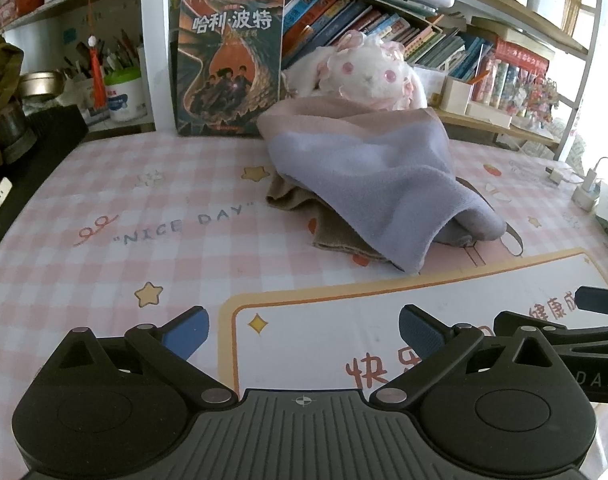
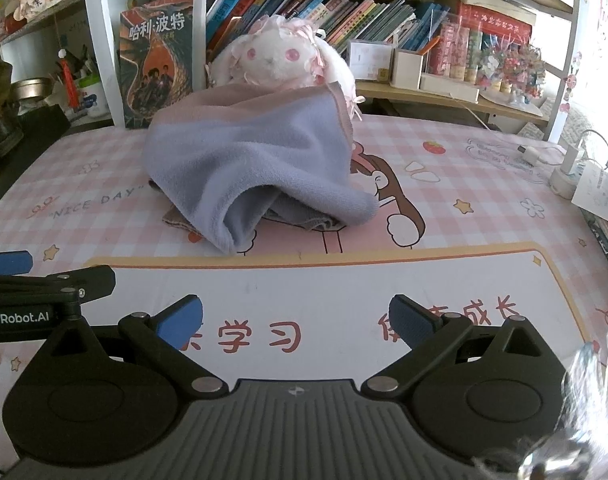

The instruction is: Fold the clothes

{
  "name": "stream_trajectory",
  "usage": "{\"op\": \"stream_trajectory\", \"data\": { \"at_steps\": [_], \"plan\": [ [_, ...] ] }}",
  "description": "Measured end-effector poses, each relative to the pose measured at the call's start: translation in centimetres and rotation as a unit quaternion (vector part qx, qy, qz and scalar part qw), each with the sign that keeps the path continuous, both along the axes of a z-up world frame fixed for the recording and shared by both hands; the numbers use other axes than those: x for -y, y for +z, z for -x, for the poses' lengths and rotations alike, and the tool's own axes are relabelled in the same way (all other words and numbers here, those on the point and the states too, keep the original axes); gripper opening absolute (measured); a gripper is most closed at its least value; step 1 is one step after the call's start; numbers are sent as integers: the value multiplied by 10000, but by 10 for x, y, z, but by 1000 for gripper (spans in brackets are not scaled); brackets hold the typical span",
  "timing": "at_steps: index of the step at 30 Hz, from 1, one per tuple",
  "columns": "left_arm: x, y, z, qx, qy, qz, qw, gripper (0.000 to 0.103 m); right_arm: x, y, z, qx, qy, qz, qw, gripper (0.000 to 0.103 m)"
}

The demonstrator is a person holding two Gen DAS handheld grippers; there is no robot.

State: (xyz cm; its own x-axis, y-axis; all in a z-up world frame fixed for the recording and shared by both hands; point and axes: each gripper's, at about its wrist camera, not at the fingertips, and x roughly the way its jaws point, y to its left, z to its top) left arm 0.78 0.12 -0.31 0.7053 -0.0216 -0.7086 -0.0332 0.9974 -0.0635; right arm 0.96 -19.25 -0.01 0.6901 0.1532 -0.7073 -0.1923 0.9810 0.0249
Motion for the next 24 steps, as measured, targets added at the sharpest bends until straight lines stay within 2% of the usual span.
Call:
{"op": "stream_trajectory", "data": {
  "at_steps": [13,24],
  "plan": [
    [15,-5,-5,-218,186,-25,9996,102,9,-6,-10,-156,208,-65,9996,101],
    [70,3,-14,-28,734,-208,9971,102,60,-6,-37,-203,719,-246,9969,101]
  ]
}}
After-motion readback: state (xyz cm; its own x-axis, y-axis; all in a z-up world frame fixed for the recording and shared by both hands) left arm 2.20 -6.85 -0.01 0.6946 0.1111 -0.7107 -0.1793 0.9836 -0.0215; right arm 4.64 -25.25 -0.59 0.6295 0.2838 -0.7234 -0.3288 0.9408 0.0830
